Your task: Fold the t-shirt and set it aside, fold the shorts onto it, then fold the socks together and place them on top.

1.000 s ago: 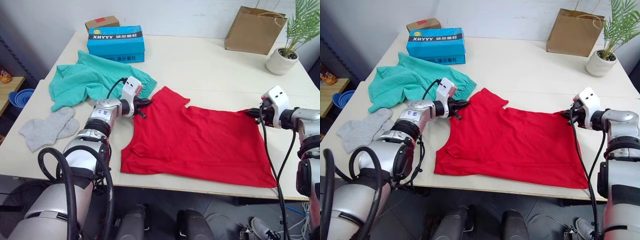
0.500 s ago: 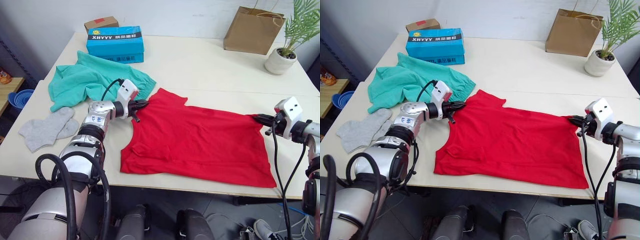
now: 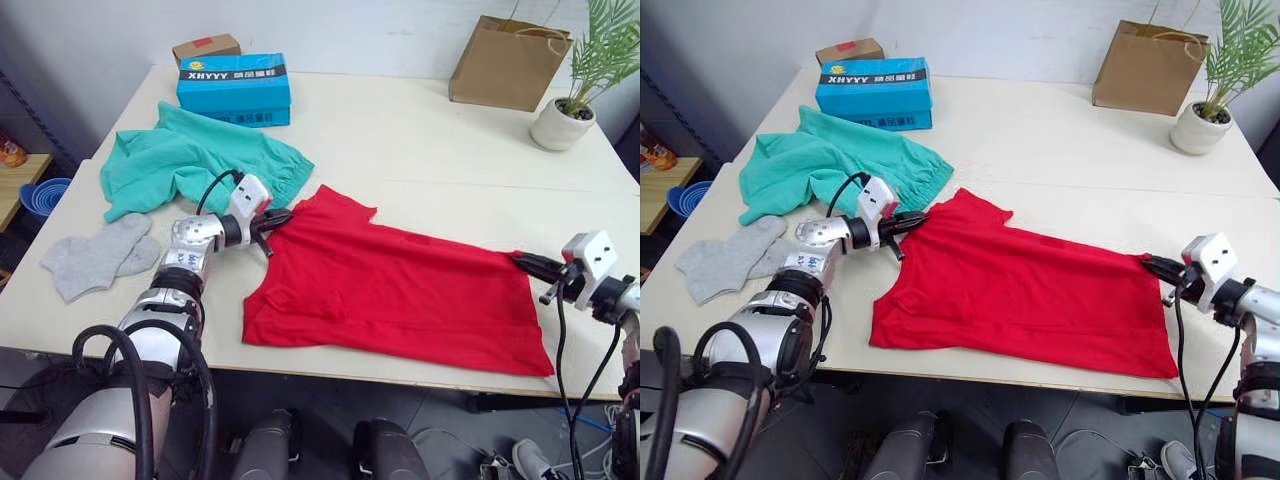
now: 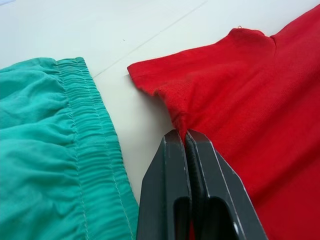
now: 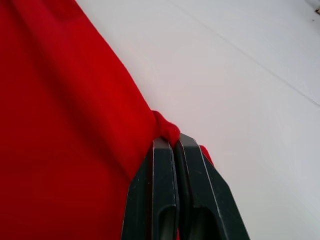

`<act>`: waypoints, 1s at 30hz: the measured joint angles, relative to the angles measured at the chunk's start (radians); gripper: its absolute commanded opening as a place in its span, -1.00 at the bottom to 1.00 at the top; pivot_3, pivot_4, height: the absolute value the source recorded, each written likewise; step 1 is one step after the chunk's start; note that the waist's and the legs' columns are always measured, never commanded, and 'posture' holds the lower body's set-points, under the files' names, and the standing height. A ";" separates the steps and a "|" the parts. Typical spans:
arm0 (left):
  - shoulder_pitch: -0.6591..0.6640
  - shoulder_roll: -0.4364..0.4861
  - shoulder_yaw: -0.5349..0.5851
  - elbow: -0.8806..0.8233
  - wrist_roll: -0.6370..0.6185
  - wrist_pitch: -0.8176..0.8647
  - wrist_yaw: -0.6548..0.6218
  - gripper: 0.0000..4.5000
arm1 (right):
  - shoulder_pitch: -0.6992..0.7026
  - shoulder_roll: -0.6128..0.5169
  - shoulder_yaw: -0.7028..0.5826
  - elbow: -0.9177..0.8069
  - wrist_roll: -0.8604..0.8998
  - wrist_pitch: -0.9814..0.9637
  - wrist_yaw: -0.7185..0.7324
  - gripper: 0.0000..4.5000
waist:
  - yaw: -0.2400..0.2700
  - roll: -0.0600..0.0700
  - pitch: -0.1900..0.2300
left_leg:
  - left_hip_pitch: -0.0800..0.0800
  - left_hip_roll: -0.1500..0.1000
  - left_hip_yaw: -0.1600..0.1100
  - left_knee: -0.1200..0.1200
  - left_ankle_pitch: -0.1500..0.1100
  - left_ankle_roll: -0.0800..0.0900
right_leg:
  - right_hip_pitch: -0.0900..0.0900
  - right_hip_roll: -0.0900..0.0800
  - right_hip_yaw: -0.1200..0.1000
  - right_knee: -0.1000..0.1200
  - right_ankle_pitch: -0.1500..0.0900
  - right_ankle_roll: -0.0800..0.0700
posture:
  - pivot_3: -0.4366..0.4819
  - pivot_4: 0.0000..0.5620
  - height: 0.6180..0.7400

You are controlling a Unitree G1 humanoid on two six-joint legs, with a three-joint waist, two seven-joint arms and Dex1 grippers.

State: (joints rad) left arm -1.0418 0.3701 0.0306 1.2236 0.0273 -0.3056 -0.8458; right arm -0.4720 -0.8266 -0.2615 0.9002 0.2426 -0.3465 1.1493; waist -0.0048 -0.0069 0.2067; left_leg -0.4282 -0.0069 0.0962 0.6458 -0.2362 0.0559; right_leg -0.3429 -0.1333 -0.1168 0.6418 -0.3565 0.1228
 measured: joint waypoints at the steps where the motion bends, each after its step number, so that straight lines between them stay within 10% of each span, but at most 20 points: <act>1: 0.007 0.000 -0.001 -0.004 0.000 -0.001 -0.003 -0.99 | 0.020 0.008 0.000 -0.013 0.003 0.000 -0.005 -1.00 | 0.000 0.000 0.000 | 0.000 0.000 0.000 0.001 0.000 0.000 | 0.000 -0.001 0.000 0.000 0.000 0.000 | -0.05 -0.47 1.00; 4: 0.027 0.000 -0.002 -0.029 -0.002 0.001 -0.026 -0.99 | 0.061 0.018 0.000 -0.044 0.004 0.002 -0.015 -1.00 | 0.001 0.000 0.000 | 0.000 0.000 0.000 0.001 0.000 0.000 | 0.000 -0.001 0.001 0.000 0.000 0.000 | -0.05 -0.47 1.00; 9: 0.032 0.000 -0.002 -0.067 -0.019 0.060 -0.105 -0.45 | 0.127 0.025 -0.015 -0.137 0.055 0.085 -0.004 -0.72 | 0.001 0.000 0.000 | 0.000 0.000 0.000 0.001 0.000 0.000 | 0.000 -0.001 0.001 0.000 0.000 0.000 | -0.05 -0.47 1.00; 19: -0.133 0.050 0.020 -0.074 -0.079 0.490 -0.200 0.97 | 0.412 -0.002 -0.142 -0.577 0.164 0.213 -0.027 0.83 | 0.007 0.000 0.000 | 0.000 0.000 -0.001 0.002 -0.002 0.001 | 0.000 -0.001 0.001 0.000 0.000 0.000 | -0.05 -0.47 1.00; 30: -0.282 -0.090 0.063 0.101 -0.078 0.669 0.111 1.00 | 0.516 0.020 -0.192 -0.931 0.209 0.347 -0.169 0.99 | 0.004 -0.002 0.001 | 0.001 0.001 0.000 0.001 -0.002 0.000 | -0.001 -0.001 0.005 0.002 0.000 0.000 | -0.05 -0.47 1.00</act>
State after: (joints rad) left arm -1.3241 0.2803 0.0936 1.3243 -0.0504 0.3633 -0.7351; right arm 0.0437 -0.8068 -0.4537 -0.0308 0.4513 0.0006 0.9804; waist -0.0004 -0.0092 0.2074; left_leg -0.4272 -0.0056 0.0961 0.6466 -0.2385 0.0560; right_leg -0.3439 -0.1339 -0.1121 0.6436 -0.3565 0.1229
